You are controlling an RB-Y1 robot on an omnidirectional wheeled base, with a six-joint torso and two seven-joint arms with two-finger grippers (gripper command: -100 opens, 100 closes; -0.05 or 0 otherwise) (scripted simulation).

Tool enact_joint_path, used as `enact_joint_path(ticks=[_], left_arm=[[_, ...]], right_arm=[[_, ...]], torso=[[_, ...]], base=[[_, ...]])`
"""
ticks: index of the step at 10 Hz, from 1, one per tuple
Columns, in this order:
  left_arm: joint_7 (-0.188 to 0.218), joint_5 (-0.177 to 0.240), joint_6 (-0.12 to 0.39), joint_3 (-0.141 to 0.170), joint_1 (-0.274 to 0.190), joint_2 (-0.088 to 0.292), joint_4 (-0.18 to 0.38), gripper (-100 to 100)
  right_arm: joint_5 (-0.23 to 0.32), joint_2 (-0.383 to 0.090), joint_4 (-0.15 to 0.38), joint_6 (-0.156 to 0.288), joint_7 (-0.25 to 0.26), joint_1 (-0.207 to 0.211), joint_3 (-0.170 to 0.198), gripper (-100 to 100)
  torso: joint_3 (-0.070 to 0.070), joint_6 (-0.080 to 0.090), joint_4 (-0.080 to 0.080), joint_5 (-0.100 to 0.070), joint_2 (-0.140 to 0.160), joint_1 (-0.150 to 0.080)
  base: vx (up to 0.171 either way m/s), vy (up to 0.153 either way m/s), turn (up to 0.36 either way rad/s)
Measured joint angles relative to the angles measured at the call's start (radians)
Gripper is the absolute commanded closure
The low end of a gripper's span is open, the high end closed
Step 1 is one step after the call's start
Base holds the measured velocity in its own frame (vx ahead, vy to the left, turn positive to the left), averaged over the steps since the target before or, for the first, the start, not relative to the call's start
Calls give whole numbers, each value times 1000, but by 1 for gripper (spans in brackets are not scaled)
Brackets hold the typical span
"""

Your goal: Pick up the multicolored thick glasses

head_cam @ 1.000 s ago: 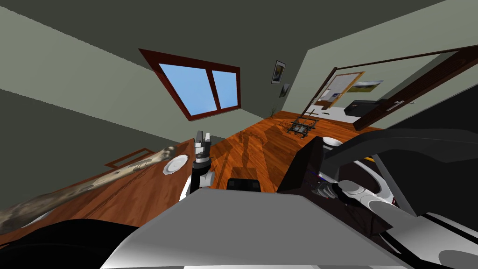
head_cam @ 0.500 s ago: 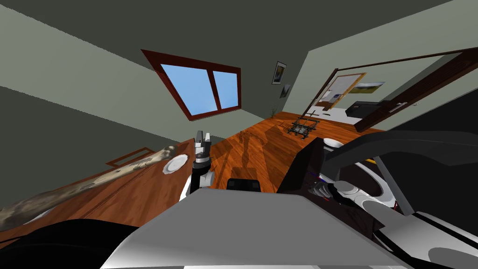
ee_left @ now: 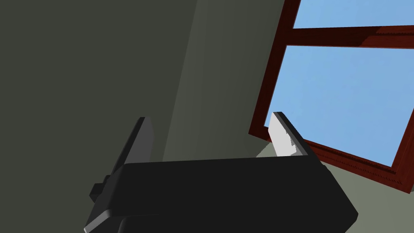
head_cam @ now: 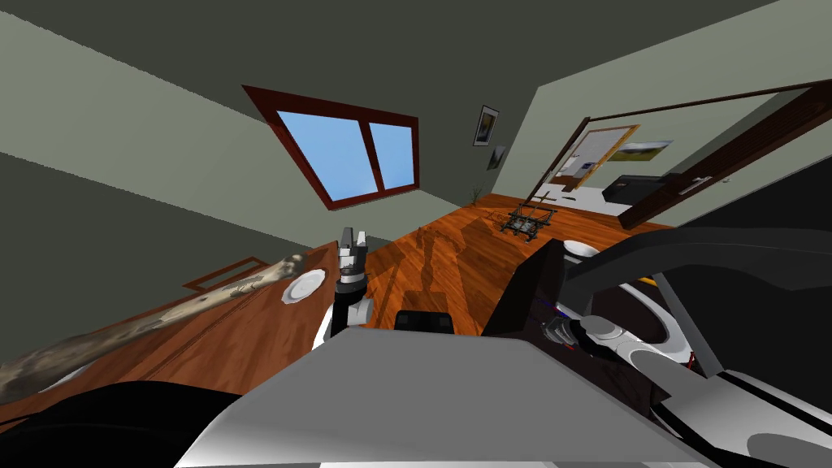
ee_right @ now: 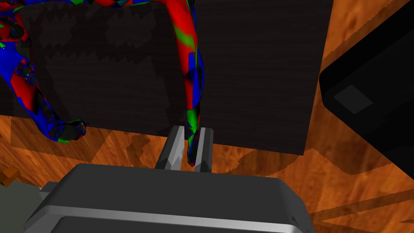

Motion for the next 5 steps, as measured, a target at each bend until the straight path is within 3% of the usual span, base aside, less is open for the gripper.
enact_joint_path(ticks=[1, 2, 3, 4, 5], left_arm=[[0, 0, 0, 0, 0, 0, 0, 0], [0, 0, 0, 0, 0, 0, 0, 0], [0, 0, 0, 0, 0, 0, 0, 0], [0, 0, 0, 0, 0, 0, 0, 0], [0, 0, 0, 0, 0, 0, 0, 0]], right_arm=[[0, 0, 0, 0, 0, 0, 0, 100], [0, 0, 0, 0, 0, 0, 0, 0], [0, 0, 0, 0, 0, 0, 0, 100], [5, -11, -11, -6, -9, 0, 1, 100], [1, -16, 16, -28, 9, -24, -12, 100]], torso=[[0, 0, 0, 0, 0, 0], [0, 0, 0, 0, 0, 0], [0, 0, 0, 0, 0, 0], [1, 0, 0, 1, 1, 2], [2, 1, 1, 2, 3, 4]], base=[[0, 0, 0], [0, 0, 0], [-20, 24, -31], [-53, 55, -64], [-39, 57, -26]])
